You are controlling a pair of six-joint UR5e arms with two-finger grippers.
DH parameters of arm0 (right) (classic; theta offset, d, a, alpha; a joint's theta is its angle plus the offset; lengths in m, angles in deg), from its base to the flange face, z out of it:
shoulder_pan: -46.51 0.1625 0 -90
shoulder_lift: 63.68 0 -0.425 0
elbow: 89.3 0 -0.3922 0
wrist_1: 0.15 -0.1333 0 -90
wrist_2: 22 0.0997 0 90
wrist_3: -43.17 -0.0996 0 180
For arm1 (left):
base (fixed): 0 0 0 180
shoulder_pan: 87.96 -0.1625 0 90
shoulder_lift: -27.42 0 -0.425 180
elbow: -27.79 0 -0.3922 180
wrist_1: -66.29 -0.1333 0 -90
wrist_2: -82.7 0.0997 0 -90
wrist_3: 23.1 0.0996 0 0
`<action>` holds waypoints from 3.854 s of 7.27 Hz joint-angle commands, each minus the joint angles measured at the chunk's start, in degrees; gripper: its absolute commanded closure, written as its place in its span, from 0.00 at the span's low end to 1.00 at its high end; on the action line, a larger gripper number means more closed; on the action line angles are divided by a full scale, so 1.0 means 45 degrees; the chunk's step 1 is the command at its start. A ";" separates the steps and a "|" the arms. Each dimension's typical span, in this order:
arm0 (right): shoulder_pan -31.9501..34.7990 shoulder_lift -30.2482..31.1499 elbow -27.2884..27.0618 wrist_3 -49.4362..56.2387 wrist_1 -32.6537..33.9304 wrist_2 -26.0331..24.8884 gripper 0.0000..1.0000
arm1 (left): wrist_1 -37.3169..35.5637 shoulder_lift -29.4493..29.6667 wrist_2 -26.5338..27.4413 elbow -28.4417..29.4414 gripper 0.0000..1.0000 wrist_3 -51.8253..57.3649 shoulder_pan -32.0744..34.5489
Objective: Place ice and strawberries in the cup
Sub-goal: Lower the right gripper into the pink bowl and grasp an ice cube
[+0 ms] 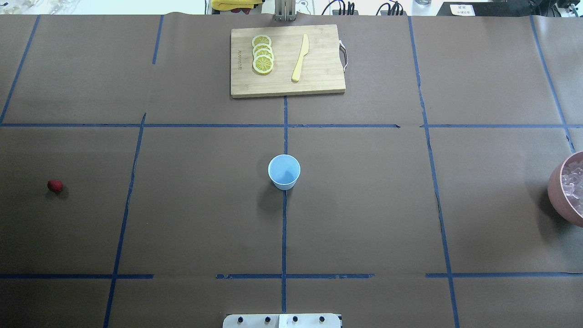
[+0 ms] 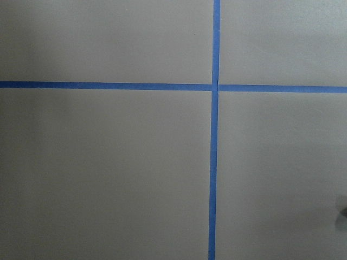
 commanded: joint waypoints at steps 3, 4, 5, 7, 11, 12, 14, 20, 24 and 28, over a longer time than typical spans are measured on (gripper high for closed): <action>0.0000 -0.0039 -0.0117 -0.0019 0.0000 -0.0010 0.00 | 0.0013 -0.0052 0.0016 -0.0012 0.00 0.0000 -0.0024; 0.0000 -0.0059 -0.0098 -0.0020 0.0000 -0.0010 0.00 | 0.0013 -0.0052 0.0016 -0.0012 0.00 0.0000 -0.0024; 0.0000 -0.0194 -0.0097 -0.0097 0.0000 0.0009 0.00 | 0.0013 -0.0033 0.0016 0.0007 0.00 0.0000 -0.0024; 0.0000 -0.1281 -0.0350 -0.0176 0.0039 -0.0010 0.00 | 0.0013 -0.0091 -0.0023 -0.0109 0.00 0.0000 -0.0004; -0.0388 -0.0919 -0.0566 -0.0157 -0.1221 0.0402 0.00 | 0.0033 -0.0111 -0.0082 -0.0246 0.00 0.0000 -0.0004; -0.1106 -0.0860 -0.0624 -0.0040 -0.1482 -0.0548 0.00 | 0.0033 -0.0111 -0.0082 -0.0246 0.00 0.0000 -0.0004; -0.2320 -0.0704 -0.1073 0.0000 -0.1504 -0.1919 0.02 | 0.0033 -0.0111 -0.0101 -0.0246 0.00 0.0000 -0.0004; -0.3862 0.0664 -0.1154 0.1778 -0.1953 -0.2642 0.24 | 0.0052 -0.0130 -0.0101 -0.0246 0.00 -0.0020 -0.0004; -0.4471 0.0527 -0.0137 0.1778 -0.2090 -0.3019 0.32 | 0.0072 -0.0111 -0.0101 -0.0266 0.00 -0.0020 -0.0004; -0.4805 0.0527 -0.0097 0.1855 -0.2090 -0.3018 0.32 | 0.0091 -0.0111 -0.0101 -0.0285 0.00 -0.0059 -0.0004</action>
